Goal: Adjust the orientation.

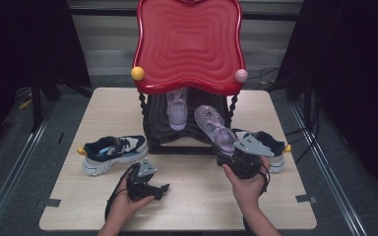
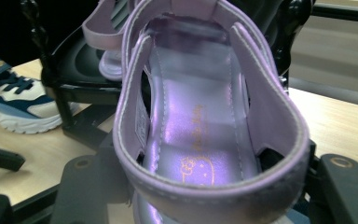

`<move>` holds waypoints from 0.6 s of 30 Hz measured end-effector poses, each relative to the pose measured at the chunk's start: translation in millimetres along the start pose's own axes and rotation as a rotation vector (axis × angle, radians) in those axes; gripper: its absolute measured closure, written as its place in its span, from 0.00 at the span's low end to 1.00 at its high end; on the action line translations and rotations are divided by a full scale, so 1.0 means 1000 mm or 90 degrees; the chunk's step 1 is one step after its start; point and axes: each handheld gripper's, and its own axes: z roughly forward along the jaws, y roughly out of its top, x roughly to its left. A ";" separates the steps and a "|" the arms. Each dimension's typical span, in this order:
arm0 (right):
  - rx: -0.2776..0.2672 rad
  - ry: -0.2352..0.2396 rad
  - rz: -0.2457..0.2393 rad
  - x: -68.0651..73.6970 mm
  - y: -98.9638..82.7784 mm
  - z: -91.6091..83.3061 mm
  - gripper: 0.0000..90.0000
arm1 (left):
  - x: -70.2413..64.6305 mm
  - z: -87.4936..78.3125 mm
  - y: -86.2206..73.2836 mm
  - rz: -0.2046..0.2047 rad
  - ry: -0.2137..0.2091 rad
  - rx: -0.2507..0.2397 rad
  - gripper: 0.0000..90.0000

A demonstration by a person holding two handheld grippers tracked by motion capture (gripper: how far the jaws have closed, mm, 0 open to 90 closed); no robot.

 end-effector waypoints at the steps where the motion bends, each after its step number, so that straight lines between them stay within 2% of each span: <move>1: -0.005 0.000 0.000 0.000 0.000 0.001 0.41 | 0.000 0.000 0.000 -0.001 0.002 -0.001 0.16; 6: -0.015 -0.028 -0.003 0.006 0.004 0.009 0.41 | 0.000 0.000 0.000 0.000 0.000 0.000 0.16; 18: -0.031 -0.069 0.010 0.015 0.016 0.026 0.41 | 0.000 0.000 0.000 0.000 0.001 0.000 0.16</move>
